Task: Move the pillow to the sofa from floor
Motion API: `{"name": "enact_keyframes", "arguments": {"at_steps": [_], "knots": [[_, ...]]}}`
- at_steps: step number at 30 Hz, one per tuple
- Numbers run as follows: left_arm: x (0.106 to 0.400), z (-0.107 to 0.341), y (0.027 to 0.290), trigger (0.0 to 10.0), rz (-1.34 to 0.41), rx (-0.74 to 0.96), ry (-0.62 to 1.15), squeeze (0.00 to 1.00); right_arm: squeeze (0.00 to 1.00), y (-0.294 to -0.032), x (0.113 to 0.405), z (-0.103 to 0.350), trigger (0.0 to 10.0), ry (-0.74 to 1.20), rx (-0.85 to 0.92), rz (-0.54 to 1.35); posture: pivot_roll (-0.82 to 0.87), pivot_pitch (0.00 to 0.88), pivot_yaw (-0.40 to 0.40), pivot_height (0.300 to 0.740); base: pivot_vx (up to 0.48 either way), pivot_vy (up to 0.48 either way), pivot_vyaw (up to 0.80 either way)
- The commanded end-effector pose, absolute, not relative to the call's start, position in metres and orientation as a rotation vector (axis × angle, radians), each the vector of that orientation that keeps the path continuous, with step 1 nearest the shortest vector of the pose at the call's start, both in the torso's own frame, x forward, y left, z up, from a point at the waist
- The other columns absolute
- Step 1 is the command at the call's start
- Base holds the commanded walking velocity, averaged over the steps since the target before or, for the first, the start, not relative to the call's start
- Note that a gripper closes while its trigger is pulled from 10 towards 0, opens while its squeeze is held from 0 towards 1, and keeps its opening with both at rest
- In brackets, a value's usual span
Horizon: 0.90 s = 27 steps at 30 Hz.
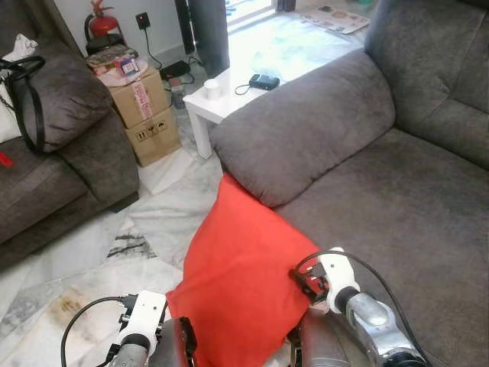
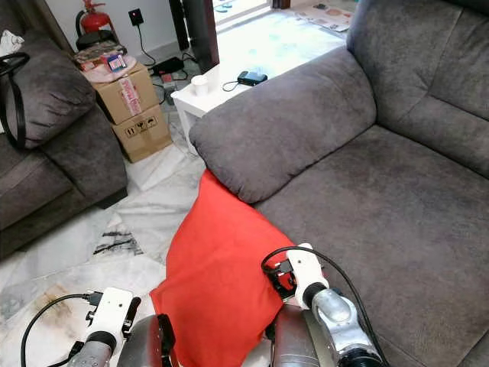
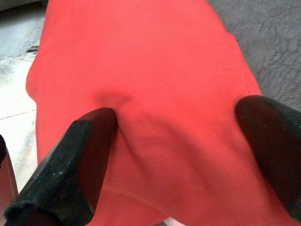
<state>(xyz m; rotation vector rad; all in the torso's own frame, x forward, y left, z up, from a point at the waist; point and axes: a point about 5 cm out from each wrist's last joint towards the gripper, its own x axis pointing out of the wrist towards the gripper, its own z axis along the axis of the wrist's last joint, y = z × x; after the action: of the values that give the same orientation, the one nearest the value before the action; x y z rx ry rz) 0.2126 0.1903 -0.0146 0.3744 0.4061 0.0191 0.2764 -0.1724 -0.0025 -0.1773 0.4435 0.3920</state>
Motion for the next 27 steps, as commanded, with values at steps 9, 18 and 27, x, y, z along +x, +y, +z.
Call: {"name": "enact_keyframes", "arguments": {"at_steps": [9, 18, 27], "knots": [[0.209, -0.011, 0.184, 10.0, 0.006, 0.380, 0.396, 0.00, 0.00, -0.159, 0.267, -0.017, 10.0, 0.532, -0.170, 0.439, -0.05, 0.194, 0.025, 0.580, 0.000, 0.000, 0.00], [0.208, -0.006, 0.178, 10.0, -0.005, 0.381, 0.381, 0.00, 0.00, -0.153, 0.263, -0.022, 10.0, 0.529, -0.071, 0.408, -0.05, 0.219, 0.010, 0.580, 0.000, 0.000, 0.00], [0.210, -0.001, 0.179, 10.0, -0.003, 0.388, 0.369, 0.00, 0.00, -0.150, 0.266, -0.020, 0.0, 0.512, -0.010, 0.365, -0.04, 0.229, 0.005, 0.580, 0.000, 0.000, 0.00]]}}
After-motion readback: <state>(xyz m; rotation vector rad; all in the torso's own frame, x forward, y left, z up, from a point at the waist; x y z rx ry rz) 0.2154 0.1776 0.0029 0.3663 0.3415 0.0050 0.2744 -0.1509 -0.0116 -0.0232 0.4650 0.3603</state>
